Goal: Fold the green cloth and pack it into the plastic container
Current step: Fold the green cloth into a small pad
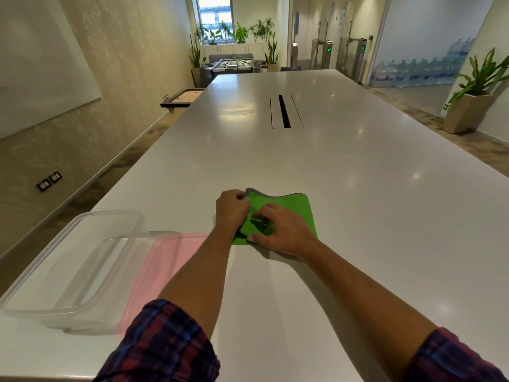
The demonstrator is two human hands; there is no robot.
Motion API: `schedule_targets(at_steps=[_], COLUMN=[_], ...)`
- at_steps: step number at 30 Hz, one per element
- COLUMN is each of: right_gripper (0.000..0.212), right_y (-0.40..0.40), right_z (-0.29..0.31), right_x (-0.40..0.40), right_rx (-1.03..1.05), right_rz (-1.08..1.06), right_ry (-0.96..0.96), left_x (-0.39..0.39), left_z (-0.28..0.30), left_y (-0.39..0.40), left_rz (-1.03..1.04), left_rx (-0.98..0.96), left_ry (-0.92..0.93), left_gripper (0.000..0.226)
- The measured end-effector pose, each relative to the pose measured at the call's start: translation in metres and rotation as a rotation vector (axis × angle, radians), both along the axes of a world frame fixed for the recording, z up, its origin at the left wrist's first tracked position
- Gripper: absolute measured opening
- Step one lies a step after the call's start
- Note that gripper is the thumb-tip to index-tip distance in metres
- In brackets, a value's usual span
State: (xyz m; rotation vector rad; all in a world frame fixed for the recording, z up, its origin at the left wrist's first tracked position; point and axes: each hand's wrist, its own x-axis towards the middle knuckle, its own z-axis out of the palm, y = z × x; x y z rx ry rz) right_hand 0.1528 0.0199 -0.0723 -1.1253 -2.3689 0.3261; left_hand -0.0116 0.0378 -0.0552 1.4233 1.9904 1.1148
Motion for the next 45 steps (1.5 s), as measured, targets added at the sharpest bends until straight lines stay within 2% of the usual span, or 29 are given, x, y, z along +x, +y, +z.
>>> schedule_targets(at_steps=[4, 8, 10, 14, 20, 25, 30, 35, 41, 45], right_gripper=[0.032, 0.030, 0.026, 0.020, 0.022, 0.021, 0.023, 0.022, 0.020, 0.029], right_y=[-0.001, -0.005, -0.006, -0.007, -0.009, -0.015, -0.014, -0.015, -0.019, -0.021], right_z=[0.000, -0.001, -0.001, 0.003, 0.008, 0.000, -0.010, -0.008, -0.004, -0.010], right_x=[-0.003, -0.007, -0.008, -0.009, -0.014, -0.027, -0.034, -0.035, -0.035, -0.037], right_rx=[0.092, 0.145, 0.145, 0.012, 0.010, 0.196, 0.302, 0.342, 0.393, 0.405], right_rz=[0.014, 0.006, -0.021, -0.033, -0.059, -0.085, -0.019, -0.010, 0.063, 0.145], right_ry=[-0.055, -0.138, -0.081, 0.130, 0.078, -0.019, -0.168, -0.162, -0.084, -0.173], left_x=[-0.007, -0.012, -0.013, -0.015, -0.021, -0.023, -0.026, -0.026, -0.028, -0.032], left_z=[-0.003, -0.006, -0.006, -0.006, -0.003, -0.004, -0.007, -0.009, -0.009, -0.010], left_y=[0.002, 0.003, 0.004, 0.007, 0.012, 0.016, 0.020, 0.019, 0.014, 0.013], left_rz=[0.045, 0.063, 0.065, 0.060, 0.035, 0.015, -0.010, 0.015, 0.118, 0.122], left_rx=[0.023, 0.017, 0.000, -0.039, -0.108, -0.120, -0.094, -0.039, -0.040, -0.043], left_ry=[0.014, 0.026, 0.013, -0.033, -0.086, -0.013, 0.055, 0.094, 0.175, 0.215], left_gripper=[0.016, 0.016, 0.015, 0.017, 0.023, 0.022, 0.015, 0.024, 0.017, 0.008])
